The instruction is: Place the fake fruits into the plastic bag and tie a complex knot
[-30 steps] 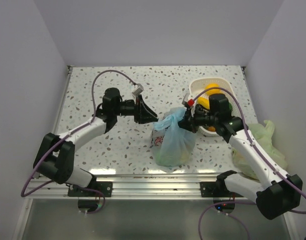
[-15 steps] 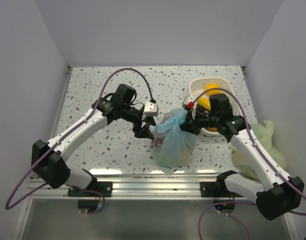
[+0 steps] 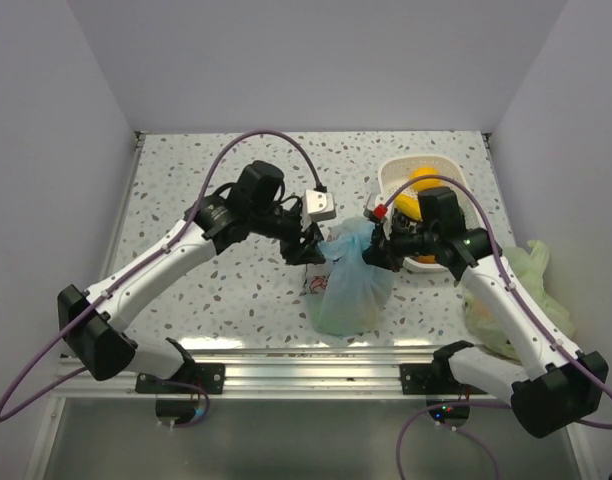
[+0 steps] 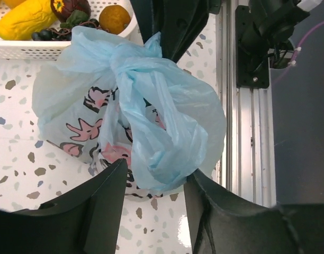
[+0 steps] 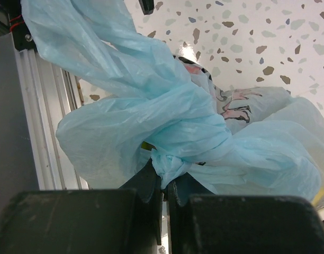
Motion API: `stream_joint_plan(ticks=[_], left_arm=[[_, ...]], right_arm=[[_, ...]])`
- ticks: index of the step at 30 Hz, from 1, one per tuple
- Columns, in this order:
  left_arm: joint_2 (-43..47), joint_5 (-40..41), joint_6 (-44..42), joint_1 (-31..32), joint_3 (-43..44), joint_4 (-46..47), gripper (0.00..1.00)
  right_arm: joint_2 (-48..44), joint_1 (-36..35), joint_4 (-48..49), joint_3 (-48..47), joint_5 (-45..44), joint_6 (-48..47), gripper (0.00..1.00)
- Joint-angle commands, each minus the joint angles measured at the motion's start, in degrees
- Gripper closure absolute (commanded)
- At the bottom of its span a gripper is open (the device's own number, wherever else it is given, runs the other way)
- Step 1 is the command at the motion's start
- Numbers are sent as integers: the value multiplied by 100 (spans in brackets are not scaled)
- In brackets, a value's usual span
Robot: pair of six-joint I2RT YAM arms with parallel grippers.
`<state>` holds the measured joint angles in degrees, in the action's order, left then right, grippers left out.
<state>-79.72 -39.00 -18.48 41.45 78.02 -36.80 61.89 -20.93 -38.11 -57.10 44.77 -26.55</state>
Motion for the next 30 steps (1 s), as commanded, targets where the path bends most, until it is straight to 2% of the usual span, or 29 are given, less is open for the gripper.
stream_joint_plan(ticks=[1,4,6,7,8,13,18,19,20,24,27,30], left_arm=[[-236,270,477,38,214,331,50],[-272,209,538,38,144,418,54],[-289,183,644,38,91,524,53],[-342,148,661,38,99,524,41],[-368,-18,609,38,126,455,38],[-299,-485,293,47,135,235,25],[-316,-678,-76,91,275,-108,22],[-333,-722,-138,109,354,-178,12],[-351,-775,-304,178,398,-370,10],[-421,-679,-481,319,565,-548,11],[-491,-582,-428,372,653,-522,17],[-658,-301,-323,381,758,-521,37]], right_arm=[[-27,10,-206,-310,260,-140,100],[-63,10,-329,-345,234,-202,100],[-72,10,-364,-346,242,-219,100],[-72,1,-373,-346,242,-219,100],[-63,1,-373,-354,234,-219,100],[-54,1,-338,-310,216,-219,100],[51,1,-346,-310,172,-228,100],[60,1,-346,-310,163,-237,100],[78,10,-346,-310,172,-237,100],[87,10,-364,-328,146,-246,100],[95,1,-399,-328,146,-272,100],[43,10,-487,-337,207,-325,100]])
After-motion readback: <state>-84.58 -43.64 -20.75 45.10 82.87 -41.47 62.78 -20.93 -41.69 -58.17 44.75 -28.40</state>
